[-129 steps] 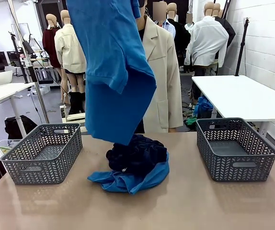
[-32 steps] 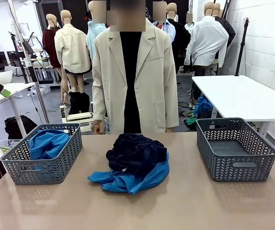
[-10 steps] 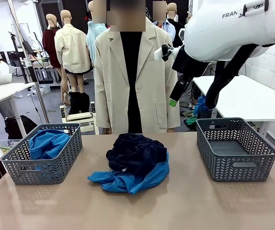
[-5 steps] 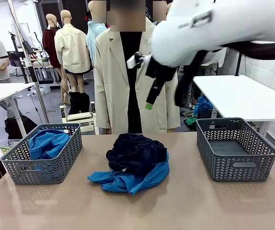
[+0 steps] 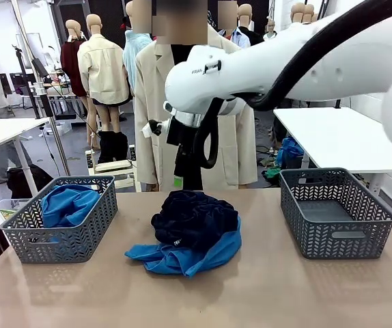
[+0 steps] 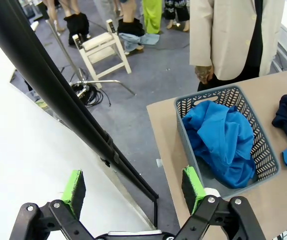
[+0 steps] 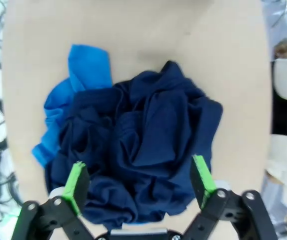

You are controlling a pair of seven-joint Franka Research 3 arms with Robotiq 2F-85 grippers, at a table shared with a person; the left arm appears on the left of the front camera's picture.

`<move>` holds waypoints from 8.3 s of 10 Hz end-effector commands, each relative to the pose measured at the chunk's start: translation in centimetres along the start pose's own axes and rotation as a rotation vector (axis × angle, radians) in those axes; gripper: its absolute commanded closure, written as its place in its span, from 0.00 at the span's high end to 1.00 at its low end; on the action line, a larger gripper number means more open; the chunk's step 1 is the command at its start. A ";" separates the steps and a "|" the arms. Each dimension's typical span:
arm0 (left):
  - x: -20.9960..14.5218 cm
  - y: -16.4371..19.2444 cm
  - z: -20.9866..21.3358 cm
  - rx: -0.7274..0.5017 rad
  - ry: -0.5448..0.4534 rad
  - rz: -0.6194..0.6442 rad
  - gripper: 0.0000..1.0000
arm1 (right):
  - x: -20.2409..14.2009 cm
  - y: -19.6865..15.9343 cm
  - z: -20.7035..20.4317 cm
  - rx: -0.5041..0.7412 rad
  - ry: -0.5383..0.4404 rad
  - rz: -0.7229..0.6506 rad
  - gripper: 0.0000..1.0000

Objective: Sort the tops and bottoms.
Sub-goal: Lift clothes from the center of the table with your right hand, then sort the clothes according to human instructions.

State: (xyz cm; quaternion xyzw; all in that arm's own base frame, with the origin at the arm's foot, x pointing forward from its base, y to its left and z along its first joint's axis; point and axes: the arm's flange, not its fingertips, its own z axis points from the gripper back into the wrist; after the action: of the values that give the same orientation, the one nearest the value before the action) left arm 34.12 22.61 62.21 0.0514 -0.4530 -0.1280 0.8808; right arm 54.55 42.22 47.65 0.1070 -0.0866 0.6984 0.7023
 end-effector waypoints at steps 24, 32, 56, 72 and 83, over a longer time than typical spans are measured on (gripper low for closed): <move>0.2 0.2 0.1 -0.001 0.016 0.009 1.00 | 1.0 -1.7 -4.0 0.042 0.121 0.110 0.00; 0.2 0.2 0.1 -0.001 0.016 0.009 1.00 | -0.6 4.3 13.0 -0.339 0.108 0.031 0.00; 0.2 0.2 0.1 -0.001 0.016 0.009 1.00 | -3.8 30.5 47.8 -0.877 -0.243 -0.496 0.00; 0.2 0.2 0.1 -0.001 0.016 0.009 1.00 | -5.2 31.4 49.5 -0.940 -0.270 -0.550 0.00; 0.2 0.2 0.1 -0.001 0.016 0.009 1.00 | -5.1 31.1 49.4 -0.910 -0.260 -0.533 0.00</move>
State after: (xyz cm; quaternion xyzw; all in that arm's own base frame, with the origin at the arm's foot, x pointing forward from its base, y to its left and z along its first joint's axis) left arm 34.11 22.65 62.27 0.0509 -0.4535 -0.1280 0.8805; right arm 25.02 24.23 94.58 -0.1047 -0.4339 0.3709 0.8144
